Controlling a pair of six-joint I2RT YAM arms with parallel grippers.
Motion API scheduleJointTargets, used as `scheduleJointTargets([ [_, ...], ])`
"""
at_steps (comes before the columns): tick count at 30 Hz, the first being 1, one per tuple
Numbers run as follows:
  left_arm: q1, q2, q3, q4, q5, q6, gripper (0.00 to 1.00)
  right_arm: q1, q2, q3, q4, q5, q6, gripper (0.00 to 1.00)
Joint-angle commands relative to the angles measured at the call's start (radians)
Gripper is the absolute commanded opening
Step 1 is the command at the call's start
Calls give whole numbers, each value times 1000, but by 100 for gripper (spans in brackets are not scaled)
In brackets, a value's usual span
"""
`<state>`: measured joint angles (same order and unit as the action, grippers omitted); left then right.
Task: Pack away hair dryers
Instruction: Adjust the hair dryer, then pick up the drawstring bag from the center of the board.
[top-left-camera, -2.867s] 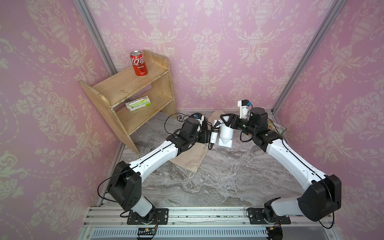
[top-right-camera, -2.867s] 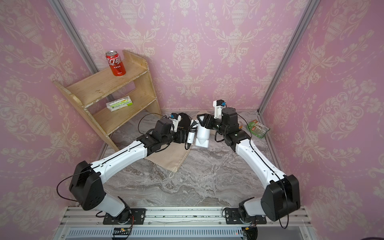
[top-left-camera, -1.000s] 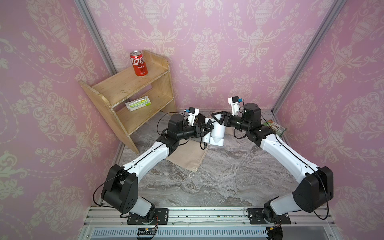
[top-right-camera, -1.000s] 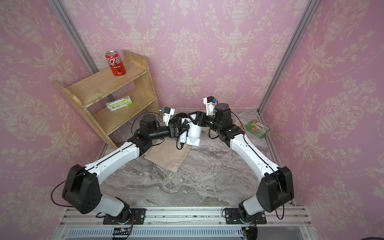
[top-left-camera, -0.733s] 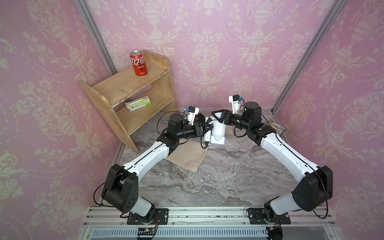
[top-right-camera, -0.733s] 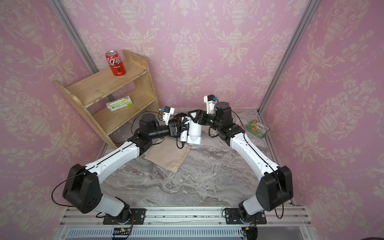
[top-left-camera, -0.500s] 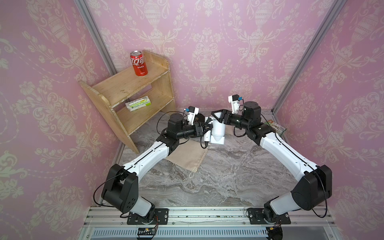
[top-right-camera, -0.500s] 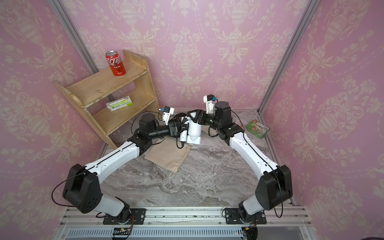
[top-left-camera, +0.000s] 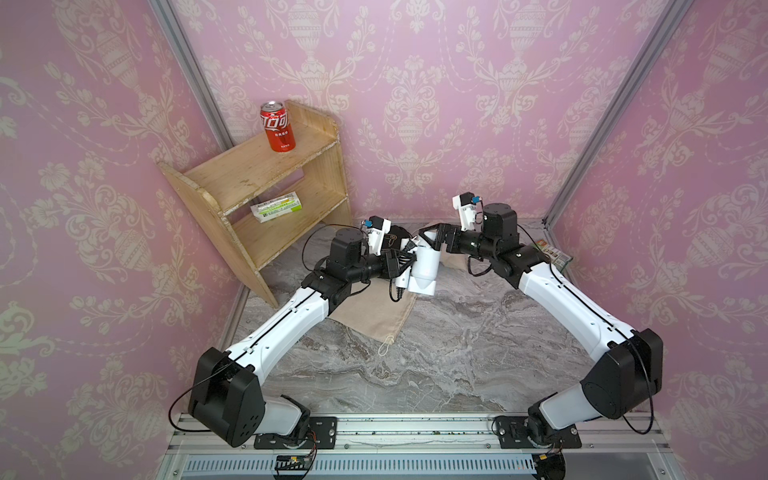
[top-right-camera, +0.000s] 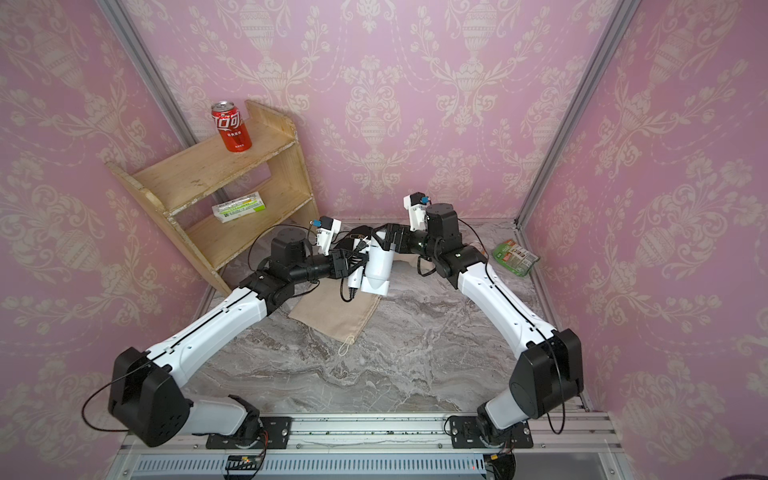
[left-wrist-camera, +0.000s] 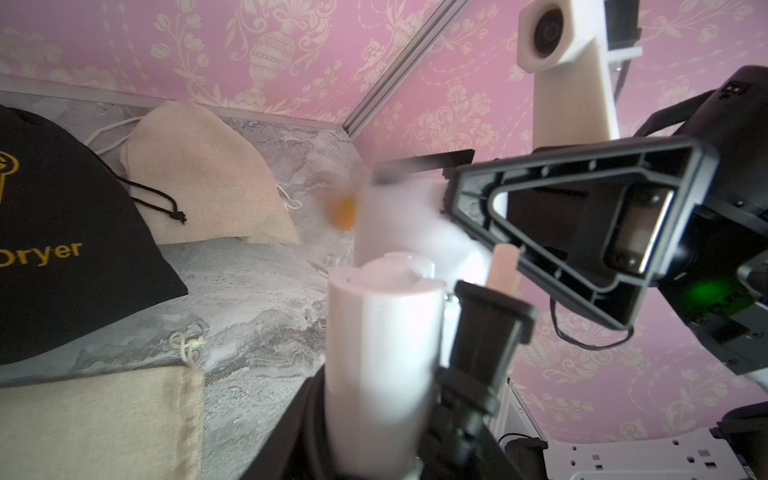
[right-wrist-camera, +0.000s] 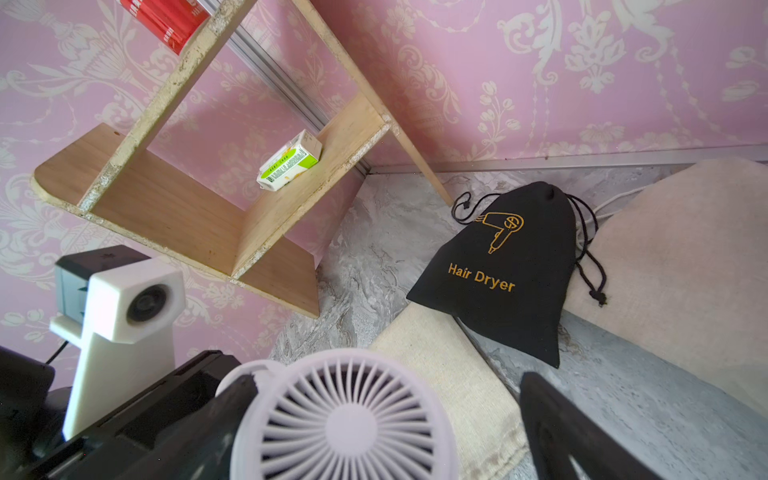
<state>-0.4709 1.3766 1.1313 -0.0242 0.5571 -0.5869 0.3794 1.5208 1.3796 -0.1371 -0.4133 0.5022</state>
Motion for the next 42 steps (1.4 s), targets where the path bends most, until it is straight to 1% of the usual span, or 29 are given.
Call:
scheduleJointTargets([
  [1,36,-83,42,-98,-102,65,7,-46,-17,8,-66,128,-38,100],
  [5,82,-131,51,-285,-227,75,8,-44,-32,-36,-87,166,-84,99],
  [9,146,-175,39,-402,-285,84,10,-22,-48,-126,-89,190,-106,96],
  [12,199,-186,35,-479,-335,93,9,30,-59,-195,-90,223,-111,95],
  [14,243,-191,25,-507,-342,83,9,80,-60,-257,-95,248,-119,93],
  [18,290,-203,13,-542,-379,80,9,170,-40,-301,-152,324,-157,87],
  [21,315,-199,10,-567,-395,90,9,222,-21,-334,-159,306,-104,84],
  [23,324,-195,9,-574,-409,93,9,264,8,-348,-153,291,-37,80],
  [28,330,-200,-8,-553,-410,84,9,342,127,-317,-118,270,85,69],
  [31,331,-198,-7,-551,-405,83,9,364,206,-264,-109,245,147,62],
  [34,331,-202,-8,-544,-398,81,8,373,281,-216,-121,234,169,57],
  [38,330,-202,-11,-531,-385,78,8,378,340,-155,-134,235,192,50],
  [42,331,-203,-16,-513,-378,78,8,382,384,-138,-136,240,205,47],
])
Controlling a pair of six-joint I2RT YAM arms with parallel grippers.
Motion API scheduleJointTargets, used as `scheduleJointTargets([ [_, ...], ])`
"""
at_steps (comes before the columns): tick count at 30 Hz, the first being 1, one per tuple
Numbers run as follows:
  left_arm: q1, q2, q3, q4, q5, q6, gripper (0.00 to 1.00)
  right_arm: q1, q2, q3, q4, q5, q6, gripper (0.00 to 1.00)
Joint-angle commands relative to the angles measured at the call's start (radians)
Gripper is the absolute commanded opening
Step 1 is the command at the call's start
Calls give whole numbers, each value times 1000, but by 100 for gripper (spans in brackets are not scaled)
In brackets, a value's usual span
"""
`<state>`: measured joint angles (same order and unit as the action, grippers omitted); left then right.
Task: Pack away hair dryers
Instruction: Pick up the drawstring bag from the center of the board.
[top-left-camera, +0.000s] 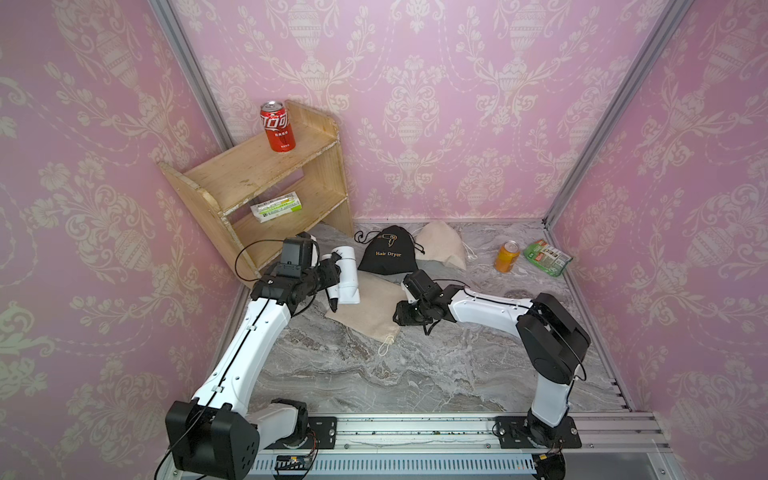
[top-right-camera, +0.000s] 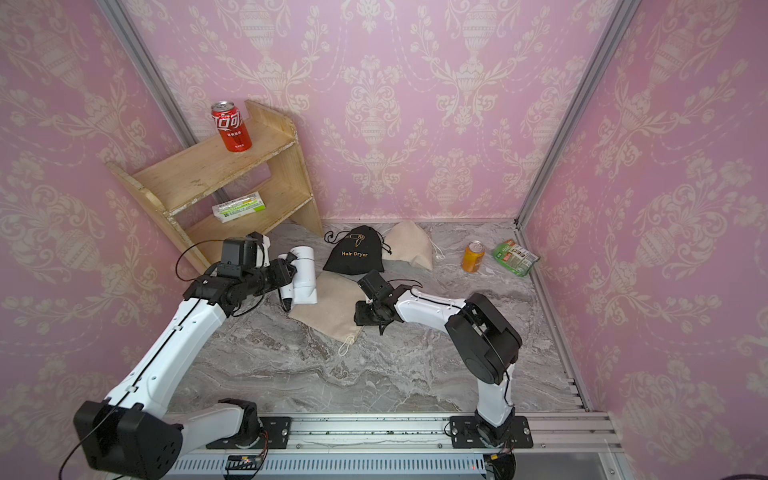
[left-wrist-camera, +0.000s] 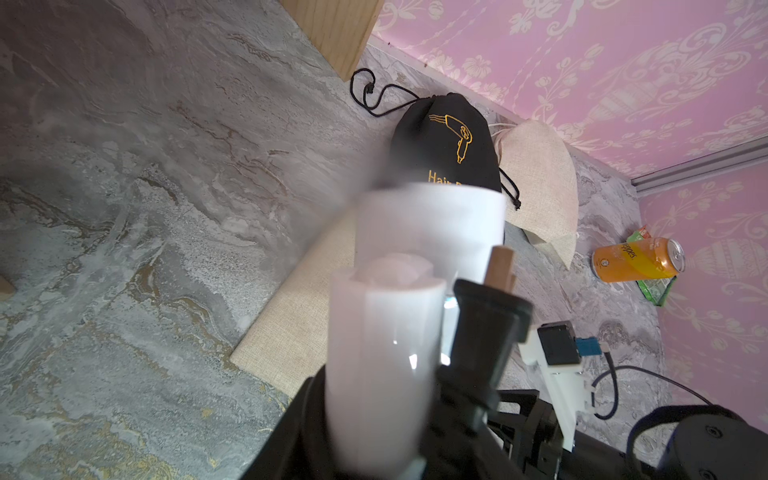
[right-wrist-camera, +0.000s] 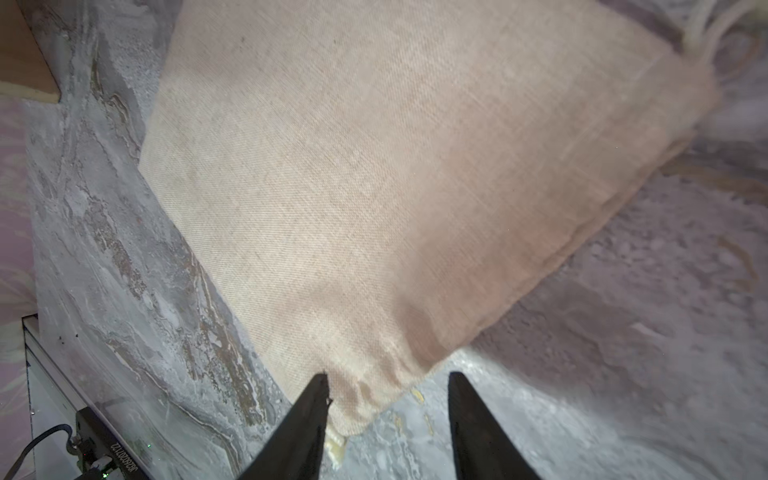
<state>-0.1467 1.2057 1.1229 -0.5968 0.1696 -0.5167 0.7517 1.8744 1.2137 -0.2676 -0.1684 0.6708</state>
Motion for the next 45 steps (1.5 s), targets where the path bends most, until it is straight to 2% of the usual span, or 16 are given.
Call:
scheduleJointTargets([
  [1,7,-34,-8,65,14,7,8,9,39,33,-5,-3,39,46],
  [10,6,-47,-5,69,24,5,8,18,83,67,-55,22,44,43],
  [23,7,-60,-20,83,32,-2,7,27,63,50,-93,106,50,49],
  [32,7,-47,-16,94,39,-8,7,27,123,88,-99,84,51,48],
  [35,7,-49,-16,93,36,-6,6,26,138,106,-105,83,48,43],
  [40,6,-50,-13,92,34,-5,6,26,127,121,-119,100,32,18],
  [43,6,-51,-12,92,34,-6,6,27,102,129,-138,127,16,5],
  [45,7,-51,-12,90,34,-6,6,27,82,128,-142,143,8,0],
])
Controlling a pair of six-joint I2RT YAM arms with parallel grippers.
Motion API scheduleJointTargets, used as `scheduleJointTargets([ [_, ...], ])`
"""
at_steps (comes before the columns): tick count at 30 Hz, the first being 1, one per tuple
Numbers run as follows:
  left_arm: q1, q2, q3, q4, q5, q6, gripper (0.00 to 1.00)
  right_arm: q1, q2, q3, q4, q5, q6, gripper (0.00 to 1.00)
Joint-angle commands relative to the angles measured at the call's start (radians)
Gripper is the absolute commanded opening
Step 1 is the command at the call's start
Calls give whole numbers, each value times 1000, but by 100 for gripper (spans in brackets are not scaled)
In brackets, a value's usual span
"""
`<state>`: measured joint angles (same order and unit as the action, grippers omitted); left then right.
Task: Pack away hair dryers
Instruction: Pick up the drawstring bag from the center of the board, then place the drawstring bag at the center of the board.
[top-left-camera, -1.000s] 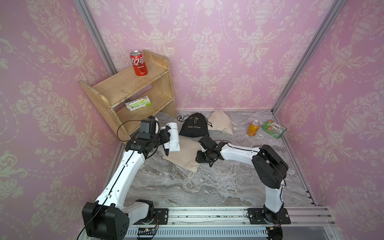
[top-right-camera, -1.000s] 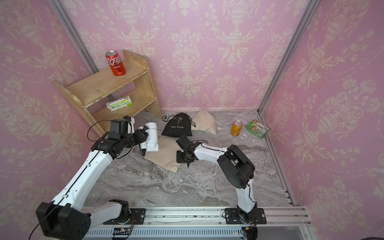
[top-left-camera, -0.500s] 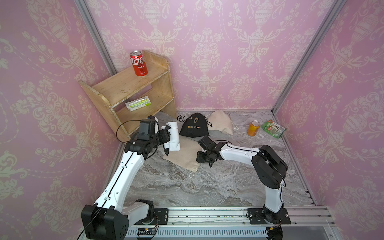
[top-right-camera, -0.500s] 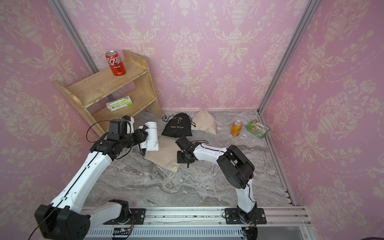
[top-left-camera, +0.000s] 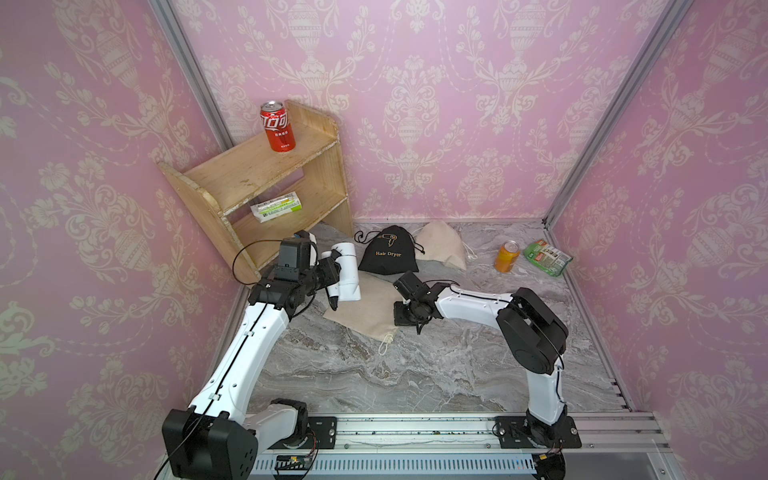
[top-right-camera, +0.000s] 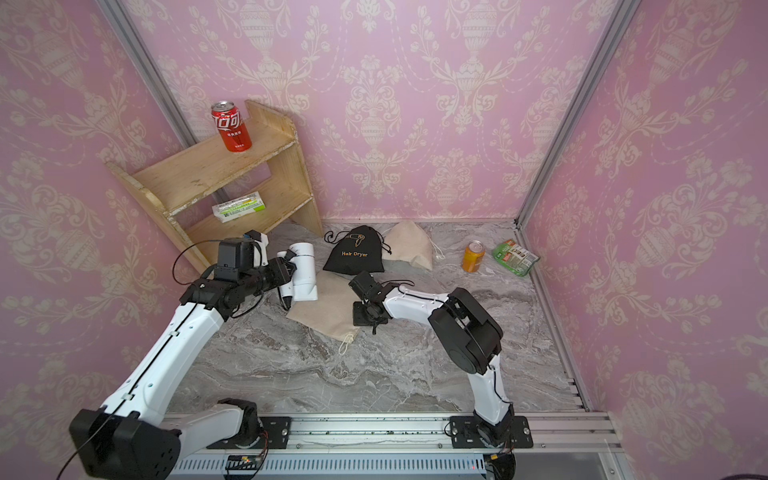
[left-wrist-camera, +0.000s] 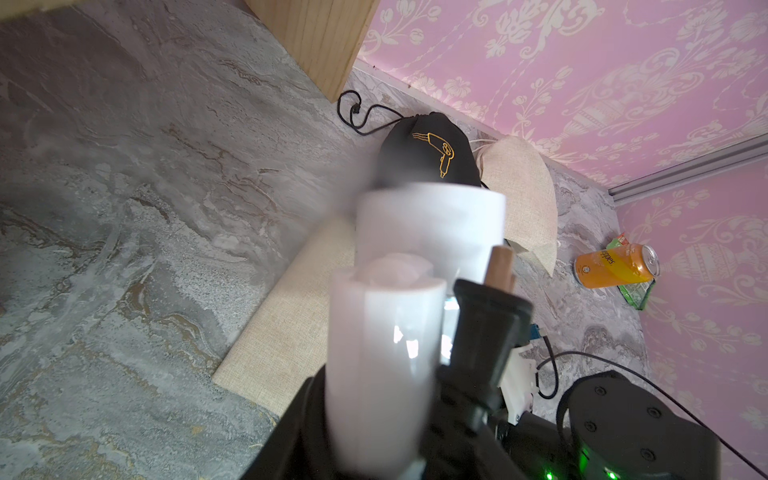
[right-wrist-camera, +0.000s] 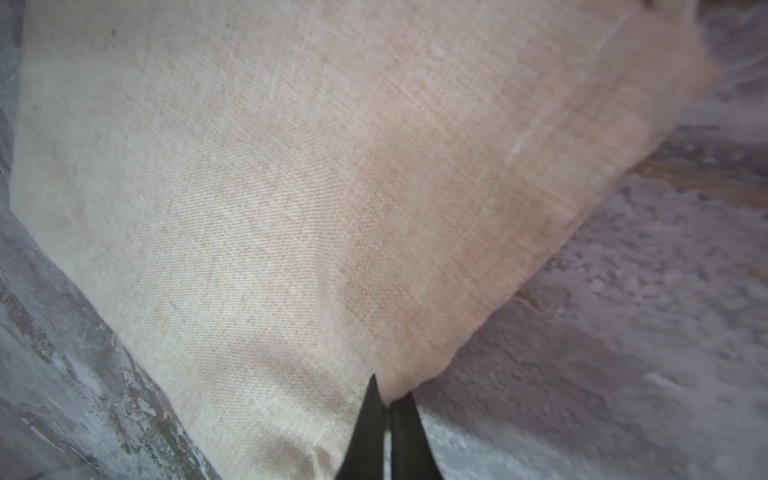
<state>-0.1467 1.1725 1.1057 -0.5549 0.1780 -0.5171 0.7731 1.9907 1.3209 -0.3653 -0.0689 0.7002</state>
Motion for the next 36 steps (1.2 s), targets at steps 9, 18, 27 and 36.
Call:
scheduleJointTargets([
  [9,6,-14,13,43,32,-3,6,4,-198,-22,-109,164,-45,0],
  [18,7,-4,11,61,55,-11,6,-168,-496,-63,-337,333,-220,0],
  [27,7,35,17,94,72,-24,6,-226,-491,290,-616,525,-771,0],
  [36,9,33,51,45,21,9,5,47,-127,341,-563,489,-881,0],
])
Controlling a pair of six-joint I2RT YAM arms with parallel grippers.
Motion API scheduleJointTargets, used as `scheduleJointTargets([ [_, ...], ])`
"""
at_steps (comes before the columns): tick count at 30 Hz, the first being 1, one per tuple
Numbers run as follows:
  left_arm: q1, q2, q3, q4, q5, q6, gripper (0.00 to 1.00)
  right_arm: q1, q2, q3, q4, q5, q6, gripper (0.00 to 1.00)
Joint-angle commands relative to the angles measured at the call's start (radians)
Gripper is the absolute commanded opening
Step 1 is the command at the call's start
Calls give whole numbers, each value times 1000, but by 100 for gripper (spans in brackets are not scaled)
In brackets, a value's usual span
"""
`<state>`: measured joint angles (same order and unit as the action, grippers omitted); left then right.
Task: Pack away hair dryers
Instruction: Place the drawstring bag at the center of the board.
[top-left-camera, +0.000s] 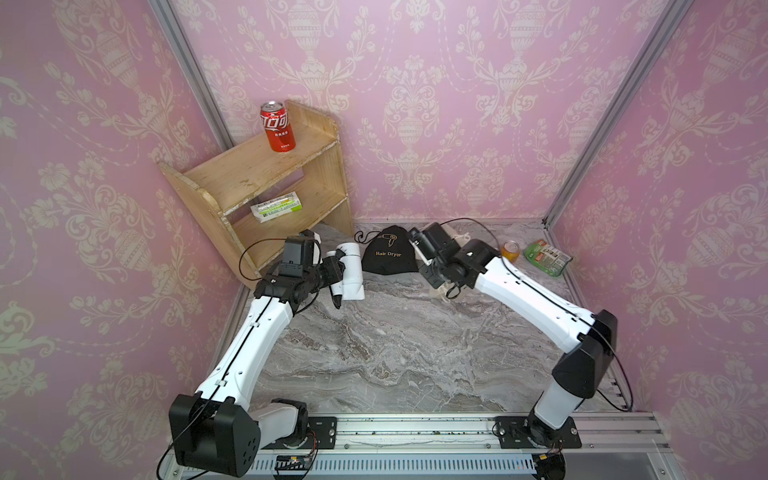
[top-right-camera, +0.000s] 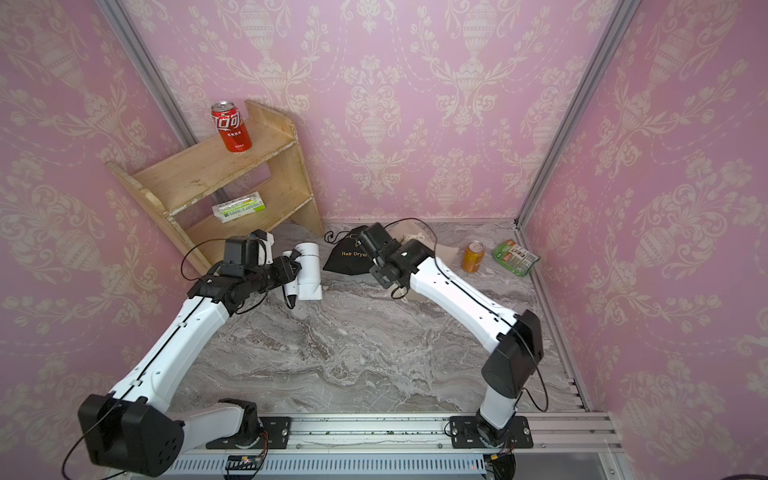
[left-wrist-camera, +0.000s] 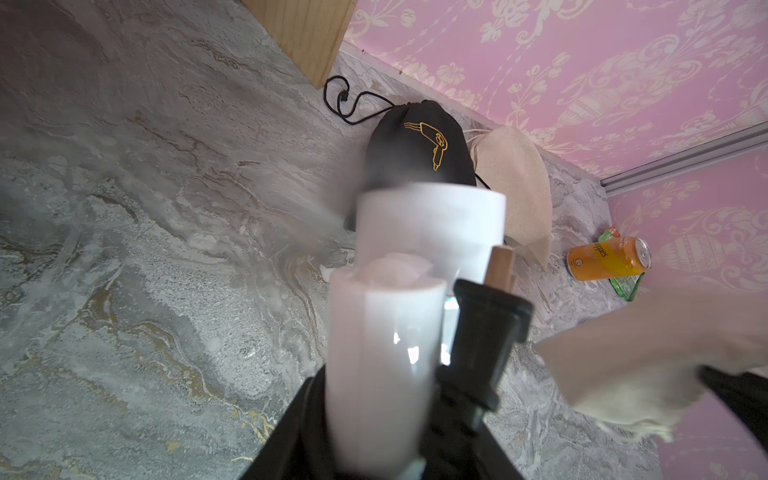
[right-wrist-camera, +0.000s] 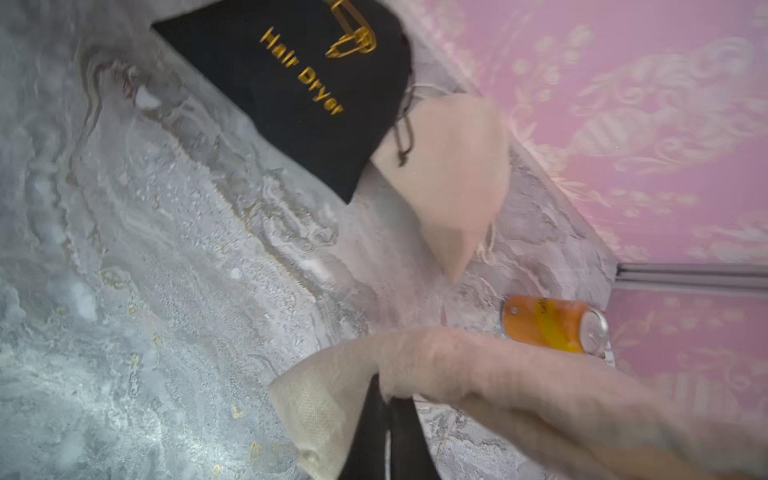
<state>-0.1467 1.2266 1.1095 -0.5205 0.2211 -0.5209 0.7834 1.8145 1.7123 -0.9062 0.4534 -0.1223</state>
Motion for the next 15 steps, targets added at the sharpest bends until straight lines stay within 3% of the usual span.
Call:
scheduleJointTargets([
  [1,11,-24,49,2,-29,20,5,50,63,-70,-4,-60,-51,2],
  [2,13,-25,50,-8,-34,27,5,57,65,-84,11,-91,-40,7],
  [5,25,-33,48,-27,-50,39,5,59,11,-154,85,-190,-19,54],
  [7,33,-39,39,-27,-54,42,5,54,-45,-198,134,-250,-11,71],
  [10,38,-48,24,-29,-60,41,5,39,-109,-221,172,-351,19,78],
  [15,39,-64,2,-34,-54,38,5,-12,-191,-299,228,-416,73,76],
])
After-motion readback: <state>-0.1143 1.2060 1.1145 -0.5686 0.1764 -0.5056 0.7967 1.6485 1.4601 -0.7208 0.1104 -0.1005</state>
